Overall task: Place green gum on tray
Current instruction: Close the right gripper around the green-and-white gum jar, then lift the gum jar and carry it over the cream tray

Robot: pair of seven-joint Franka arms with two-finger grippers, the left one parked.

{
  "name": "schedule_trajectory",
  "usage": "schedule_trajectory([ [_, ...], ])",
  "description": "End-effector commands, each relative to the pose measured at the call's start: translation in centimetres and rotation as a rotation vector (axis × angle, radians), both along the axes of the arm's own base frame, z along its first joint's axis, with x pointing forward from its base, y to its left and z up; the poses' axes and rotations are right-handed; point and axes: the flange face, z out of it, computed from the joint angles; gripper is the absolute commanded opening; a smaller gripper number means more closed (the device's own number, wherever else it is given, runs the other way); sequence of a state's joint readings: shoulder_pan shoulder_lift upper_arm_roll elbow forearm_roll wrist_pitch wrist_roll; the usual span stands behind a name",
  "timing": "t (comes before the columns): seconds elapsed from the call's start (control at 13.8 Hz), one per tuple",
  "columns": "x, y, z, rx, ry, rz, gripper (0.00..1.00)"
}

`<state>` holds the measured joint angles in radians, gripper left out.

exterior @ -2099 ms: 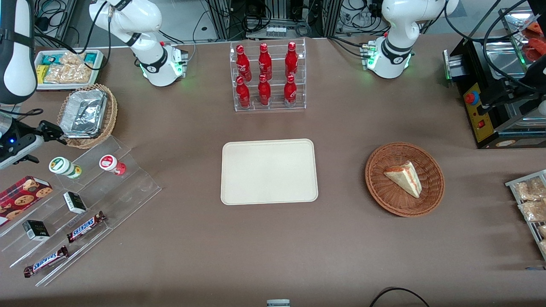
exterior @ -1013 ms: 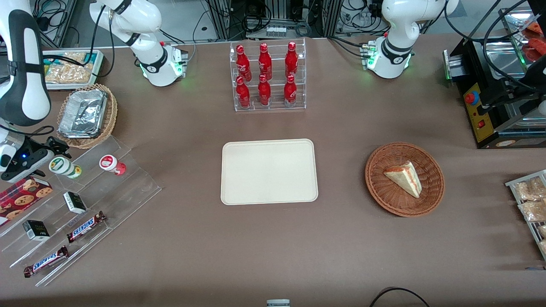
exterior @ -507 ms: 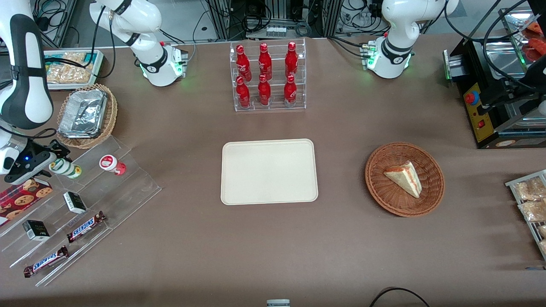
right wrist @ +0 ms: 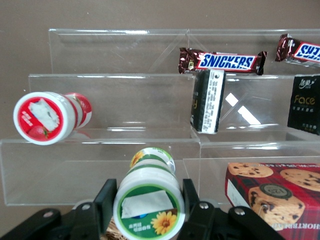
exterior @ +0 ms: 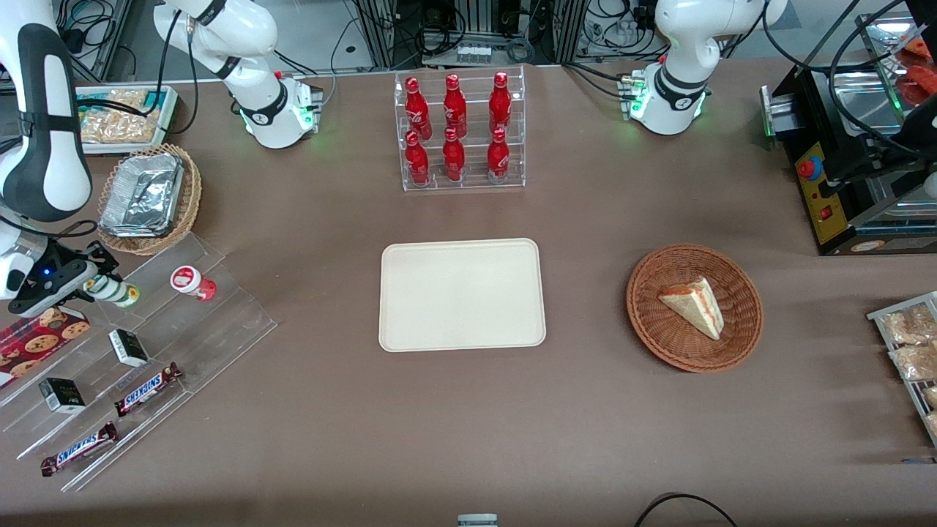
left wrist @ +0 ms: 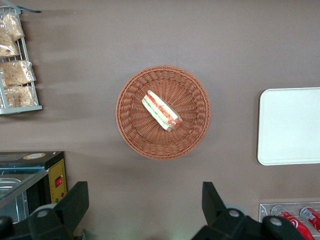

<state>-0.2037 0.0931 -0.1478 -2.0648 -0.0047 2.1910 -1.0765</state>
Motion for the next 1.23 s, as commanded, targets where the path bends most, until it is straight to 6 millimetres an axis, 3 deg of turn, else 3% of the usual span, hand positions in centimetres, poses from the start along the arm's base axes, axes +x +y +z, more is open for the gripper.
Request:
schedule_trajectory([
  [0.0, 1.2, 1.6, 2.7, 0.022, -0.007, -0.017, 0.00],
  [0.29, 3.6, 7.4, 5.3, 0.031, 0.020, -0.092, 0.00],
  [0.43, 4.7, 11.7, 5.4, 0.031, 0.034, -0.126, 0.00],
  [0.72, 5.5, 20.8, 4.7, 0.027, 0.043, -0.203, 0.00],
  [1.16, 6.2, 34.2, 0.6, 0.000, 0.074, -0.377, 0.00],
])
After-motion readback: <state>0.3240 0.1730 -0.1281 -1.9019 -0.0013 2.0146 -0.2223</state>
